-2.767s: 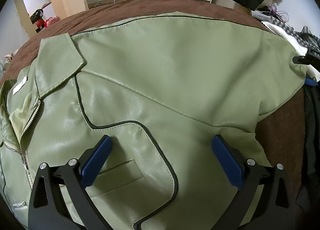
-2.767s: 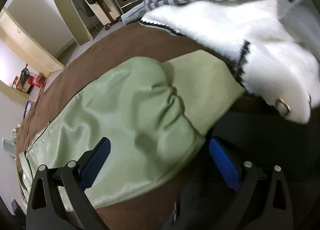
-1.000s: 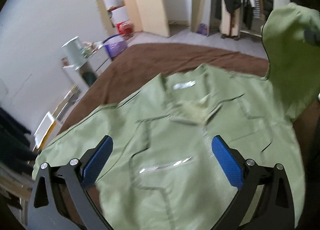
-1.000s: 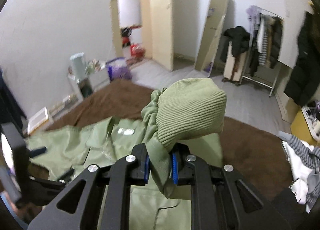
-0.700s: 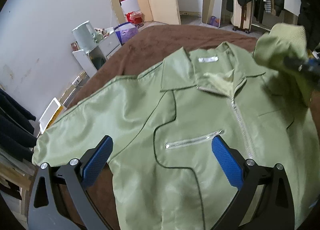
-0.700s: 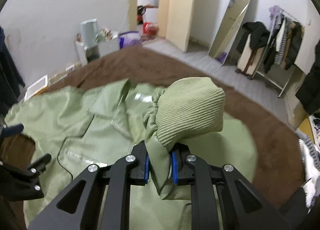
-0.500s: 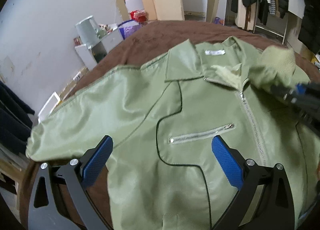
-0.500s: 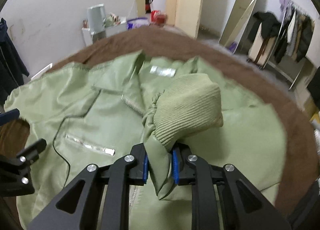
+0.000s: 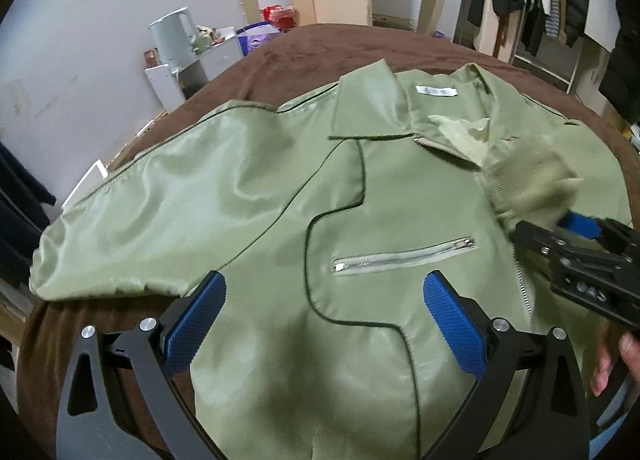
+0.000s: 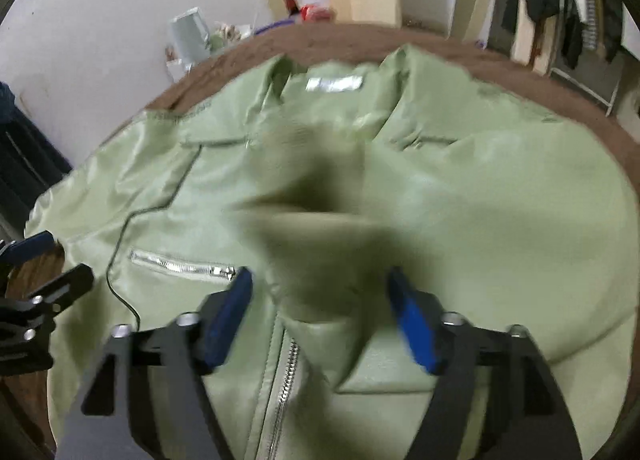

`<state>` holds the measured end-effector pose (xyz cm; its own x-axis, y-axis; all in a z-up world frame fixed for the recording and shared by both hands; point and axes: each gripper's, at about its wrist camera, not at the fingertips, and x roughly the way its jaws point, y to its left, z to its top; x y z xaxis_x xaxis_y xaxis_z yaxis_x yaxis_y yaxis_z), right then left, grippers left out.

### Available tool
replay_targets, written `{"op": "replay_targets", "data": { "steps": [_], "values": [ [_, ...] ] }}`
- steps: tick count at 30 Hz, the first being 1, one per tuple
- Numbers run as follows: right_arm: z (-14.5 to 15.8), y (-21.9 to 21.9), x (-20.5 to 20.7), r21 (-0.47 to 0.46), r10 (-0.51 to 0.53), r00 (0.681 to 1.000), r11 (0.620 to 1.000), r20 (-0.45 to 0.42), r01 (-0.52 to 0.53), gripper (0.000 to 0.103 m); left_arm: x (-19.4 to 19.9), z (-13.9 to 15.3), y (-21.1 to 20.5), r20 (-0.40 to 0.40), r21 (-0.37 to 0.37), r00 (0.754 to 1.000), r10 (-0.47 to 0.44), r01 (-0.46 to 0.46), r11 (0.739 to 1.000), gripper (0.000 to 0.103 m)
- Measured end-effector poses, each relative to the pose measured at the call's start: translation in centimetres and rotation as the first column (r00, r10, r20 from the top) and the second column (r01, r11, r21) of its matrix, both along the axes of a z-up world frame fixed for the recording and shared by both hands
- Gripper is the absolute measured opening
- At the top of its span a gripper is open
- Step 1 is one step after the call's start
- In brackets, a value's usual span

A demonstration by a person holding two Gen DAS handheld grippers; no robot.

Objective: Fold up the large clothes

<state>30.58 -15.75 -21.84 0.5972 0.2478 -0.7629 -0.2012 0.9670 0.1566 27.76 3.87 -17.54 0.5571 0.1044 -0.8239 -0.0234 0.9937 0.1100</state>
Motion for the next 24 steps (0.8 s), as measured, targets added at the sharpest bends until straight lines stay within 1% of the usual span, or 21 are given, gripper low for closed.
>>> {"op": "replay_targets", "data": {
  "steps": [2,4,7,11,15,18,19,20,21,22,23,24],
  "values": [
    [1.3,-0.7,-0.9,0.008,-0.008,1.0,1.0,0.016,0.008,0.073,0.4,0.8,-0.8,-0.003,0.004,1.0,-0.016,0.016,1.0,0.097],
    [2.3,-1.6,-1.8,0.003,-0.024,0.999,1.0,0.021,0.024,0.078,0.8,1.7,-1.7,0.0,0.0,0.999,-0.032,0.032,0.999,0.097],
    [3.7,-4.0,-3.3,-0.026,-0.053,0.998,0.998,0.018,0.054,0.079,1.5,2.6,-3.7,0.0,-0.018,0.998,-0.062,0.062,0.998,0.097],
    [4.4,-7.1,-4.2,-0.055,-0.087,0.996,0.995,0.006,0.087,0.079,2.3,3.3,-6.4,0.013,-0.095,0.996,-0.088,0.089,0.991,0.097],
    [4.4,-9.7,-4.6,-0.064,-0.112,0.994,0.992,-0.006,0.112,0.079,3.0,2.8,-8.8,0.017,-0.166,0.994,-0.111,0.112,0.98,0.097],
    [3.8,-10.9,-4.7,-0.087,-0.119,0.993,0.989,-0.014,0.118,0.079,3.7,2.5,-10.2,0.031,-0.192,0.992,-0.123,0.127,0.973,0.096],
    [3.6,-11.2,-4.7,-0.084,-0.122,0.992,0.989,-0.02,0.12,0.079,3.9,2.3,-10.5,0.031,-0.195,0.992,-0.125,0.129,0.972,0.088],
    [3.5,-11.5,-4.7,-0.079,-0.123,0.992,0.99,-0.024,0.121,0.079,4.3,1.4,-10.9,0.014,-0.201,0.993,-0.119,0.119,0.972,0.08],
    [3.3,-11.7,-4.7,-0.075,-0.125,0.992,0.99,-0.027,0.123,0.079,4.7,0.8,-10.9,-0.009,-0.202,0.994,-0.108,0.104,0.974,0.053],
    [3.1,-11.9,-4.8,-0.075,-0.127,0.991,0.989,-0.029,0.125,0.079,5.0,0.2,-11.0,-0.031,-0.206,0.995,-0.096,0.087,0.975,0.033],
    [3.1,-12.0,-4.8,-0.076,-0.13,0.991,0.989,-0.029,0.127,0.079,5.4,-0.8,-10.9,-0.071,-0.227,0.994,-0.088,0.069,0.971,0.03],
    [3.0,-12.2,-4.9,-0.077,-0.132,0.991,0.989,-0.031,0.129,0.079,5.7,-1.4,-10.9,-0.09,-0.244,0.992,-0.088,0.063,0.968,0.028]
  ]
}}
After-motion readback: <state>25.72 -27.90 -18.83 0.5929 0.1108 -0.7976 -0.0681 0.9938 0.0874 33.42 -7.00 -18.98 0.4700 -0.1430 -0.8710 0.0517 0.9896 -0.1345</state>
